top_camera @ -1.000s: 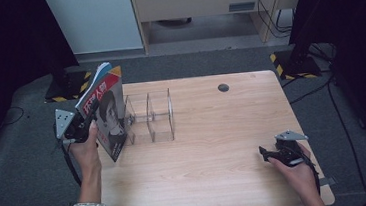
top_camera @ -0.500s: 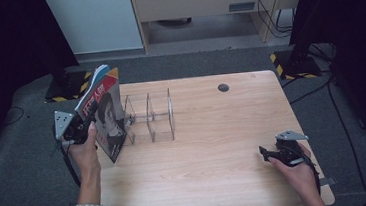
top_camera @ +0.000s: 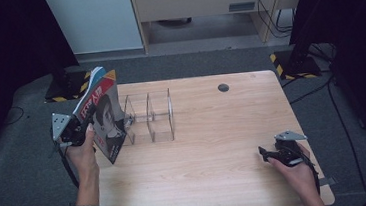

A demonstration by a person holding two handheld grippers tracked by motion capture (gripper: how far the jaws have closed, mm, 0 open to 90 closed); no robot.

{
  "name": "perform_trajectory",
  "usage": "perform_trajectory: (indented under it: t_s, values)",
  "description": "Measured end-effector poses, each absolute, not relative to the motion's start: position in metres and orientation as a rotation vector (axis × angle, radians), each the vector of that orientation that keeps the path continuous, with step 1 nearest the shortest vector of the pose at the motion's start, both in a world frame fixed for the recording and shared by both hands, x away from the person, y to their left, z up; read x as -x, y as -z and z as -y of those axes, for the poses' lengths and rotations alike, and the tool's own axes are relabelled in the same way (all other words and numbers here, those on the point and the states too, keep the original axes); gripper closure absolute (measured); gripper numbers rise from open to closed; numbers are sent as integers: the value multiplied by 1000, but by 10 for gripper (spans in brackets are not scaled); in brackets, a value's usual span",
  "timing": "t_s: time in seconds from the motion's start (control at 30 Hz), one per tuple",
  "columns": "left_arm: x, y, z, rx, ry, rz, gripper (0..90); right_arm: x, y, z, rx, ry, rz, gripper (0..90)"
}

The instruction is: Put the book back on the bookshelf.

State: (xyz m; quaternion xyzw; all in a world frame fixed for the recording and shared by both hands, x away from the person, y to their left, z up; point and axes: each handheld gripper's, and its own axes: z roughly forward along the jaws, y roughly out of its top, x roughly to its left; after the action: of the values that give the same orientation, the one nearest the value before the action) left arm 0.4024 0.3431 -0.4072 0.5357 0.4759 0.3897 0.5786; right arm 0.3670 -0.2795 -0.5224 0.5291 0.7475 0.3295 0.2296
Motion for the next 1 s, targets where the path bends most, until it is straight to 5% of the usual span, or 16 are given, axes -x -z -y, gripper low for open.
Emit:
perform_trajectory:
  t_s: [0.5,1.0]
  values:
    - [-401,409,-344,-1265,-901,-1130,806,-367,524,279,-1453,-906,-2058,234]
    - [-402,410,-344,-1269,-905,-1128,567,-367,523,279,-1459,-910,-2065,232]
